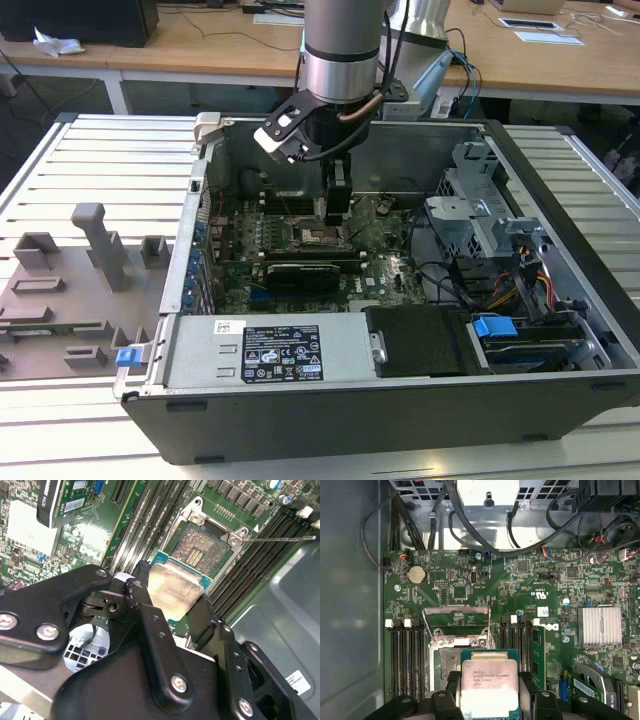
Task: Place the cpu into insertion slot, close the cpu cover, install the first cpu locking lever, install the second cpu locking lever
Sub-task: 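Place the cpu into insertion slot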
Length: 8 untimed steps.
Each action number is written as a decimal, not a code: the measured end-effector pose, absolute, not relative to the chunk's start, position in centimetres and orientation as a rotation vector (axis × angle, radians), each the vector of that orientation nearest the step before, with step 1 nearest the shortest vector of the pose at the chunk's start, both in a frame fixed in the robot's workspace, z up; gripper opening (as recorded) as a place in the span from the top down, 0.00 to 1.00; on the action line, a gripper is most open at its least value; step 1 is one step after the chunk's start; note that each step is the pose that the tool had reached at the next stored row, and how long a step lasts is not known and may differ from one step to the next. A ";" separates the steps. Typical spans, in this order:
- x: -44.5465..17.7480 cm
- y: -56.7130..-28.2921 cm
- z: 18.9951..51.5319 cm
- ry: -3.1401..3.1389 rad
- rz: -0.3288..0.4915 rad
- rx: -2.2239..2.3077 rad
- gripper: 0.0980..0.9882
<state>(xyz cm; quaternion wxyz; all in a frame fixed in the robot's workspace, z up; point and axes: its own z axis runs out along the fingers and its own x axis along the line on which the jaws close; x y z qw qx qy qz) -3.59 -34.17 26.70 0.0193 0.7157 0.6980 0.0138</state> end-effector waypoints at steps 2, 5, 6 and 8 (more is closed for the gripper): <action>-3.6 -34.2 26.6 2.166 0.043 2.221 0.50; -3.7 -34.2 26.5 2.166 0.043 2.221 0.50; -3.7 -34.2 26.4 2.166 0.043 2.221 0.50; -3.7 -34.2 26.3 2.166 0.043 2.221 0.50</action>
